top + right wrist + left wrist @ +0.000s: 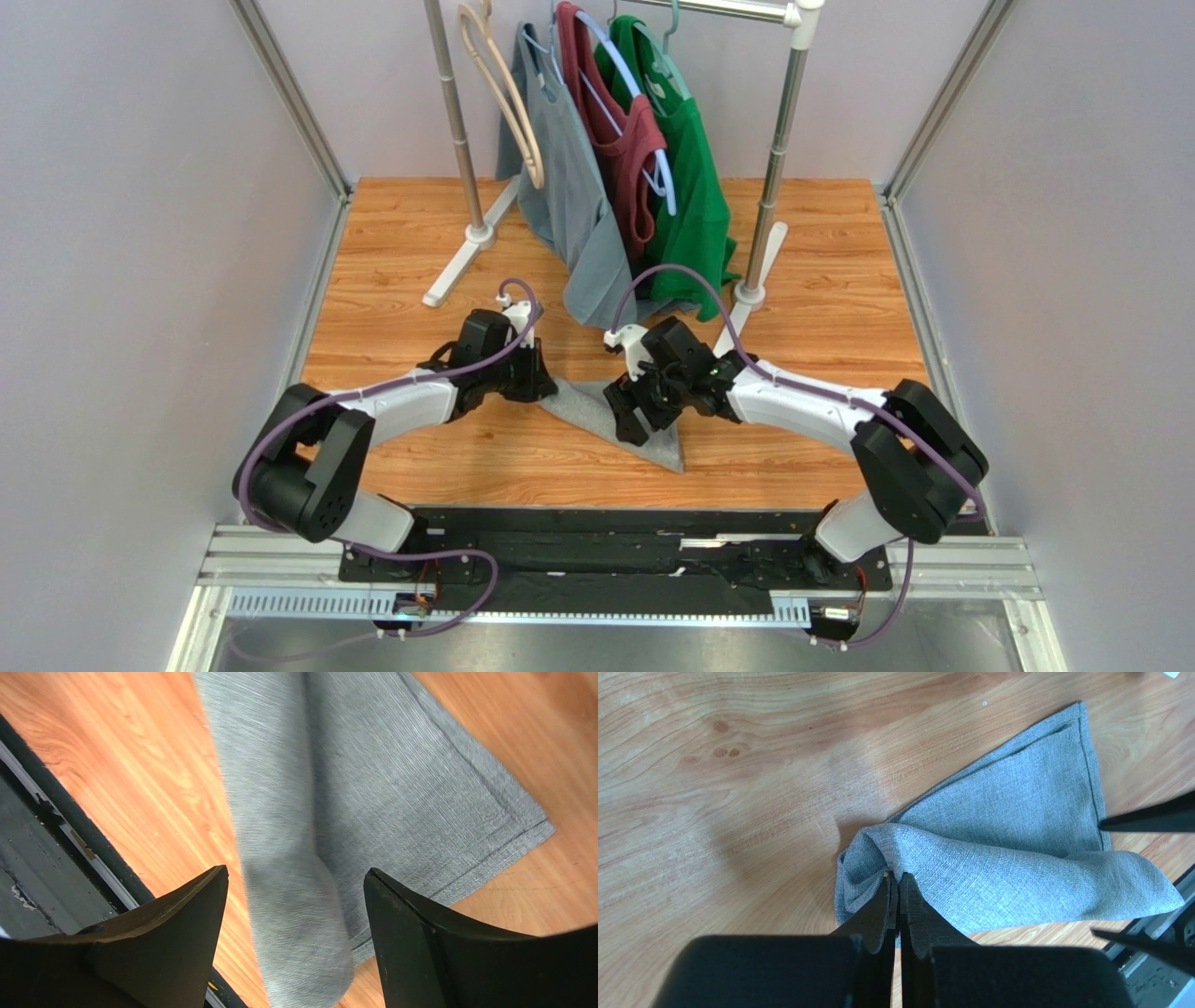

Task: Fold the napkin, place the utensils inside, and roll it up
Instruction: Roll the napkin at the center of the board.

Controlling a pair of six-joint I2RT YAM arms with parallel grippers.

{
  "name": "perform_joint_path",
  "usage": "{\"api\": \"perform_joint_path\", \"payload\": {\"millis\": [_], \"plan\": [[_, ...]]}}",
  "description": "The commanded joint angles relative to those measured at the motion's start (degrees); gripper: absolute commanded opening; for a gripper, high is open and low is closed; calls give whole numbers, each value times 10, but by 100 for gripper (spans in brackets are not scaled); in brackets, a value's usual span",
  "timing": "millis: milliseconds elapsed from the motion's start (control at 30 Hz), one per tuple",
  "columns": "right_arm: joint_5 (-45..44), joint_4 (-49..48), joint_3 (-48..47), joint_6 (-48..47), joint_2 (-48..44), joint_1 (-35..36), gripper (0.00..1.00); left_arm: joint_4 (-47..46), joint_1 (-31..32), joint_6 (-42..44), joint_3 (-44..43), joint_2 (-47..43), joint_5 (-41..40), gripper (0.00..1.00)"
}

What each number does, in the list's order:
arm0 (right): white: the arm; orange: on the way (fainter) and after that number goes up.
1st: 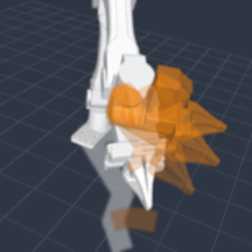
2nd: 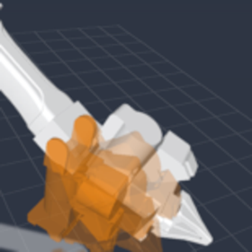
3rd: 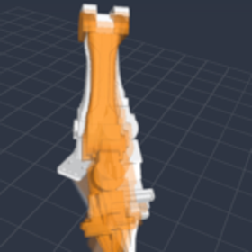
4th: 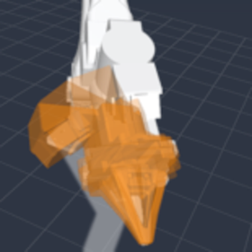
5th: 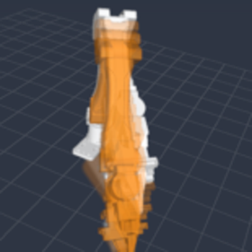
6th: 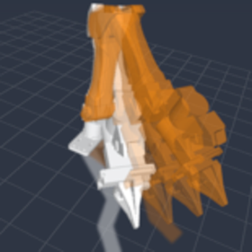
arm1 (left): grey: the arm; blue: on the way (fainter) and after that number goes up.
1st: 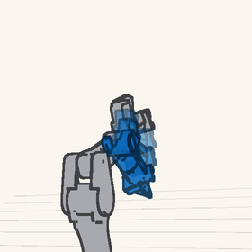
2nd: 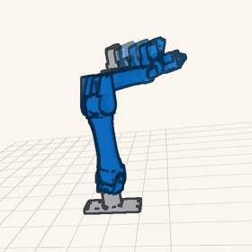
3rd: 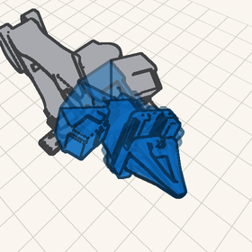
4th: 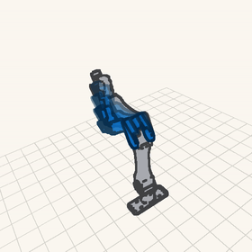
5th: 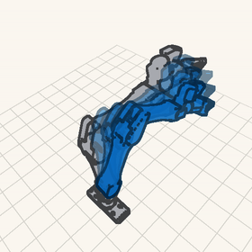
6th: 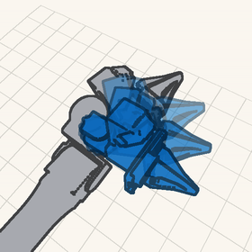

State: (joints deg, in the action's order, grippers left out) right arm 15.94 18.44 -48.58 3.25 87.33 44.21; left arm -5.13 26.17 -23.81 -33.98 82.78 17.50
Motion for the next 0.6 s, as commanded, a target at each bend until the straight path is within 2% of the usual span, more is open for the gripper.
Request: {"api": "perform_joint_path", "payload": {"millis": [0, 133, 333, 567], "plan": [[-114, -26, 8, -30, -65, 61, 75, 26, -2, 21, -21, 12, 9, 0], [-143, -60, 24, -52, -81, 116, 73, 30, -2, 20, -25, 23, 10, 0], [-134, -67, 27, -60, -50, 126, 64, 35, -2, 19, -33, 30, 14, 0], [-135, -70, 29, -64, -8, 127, 60, 40, -2, 20, -37, 30, 15, 0]]}}
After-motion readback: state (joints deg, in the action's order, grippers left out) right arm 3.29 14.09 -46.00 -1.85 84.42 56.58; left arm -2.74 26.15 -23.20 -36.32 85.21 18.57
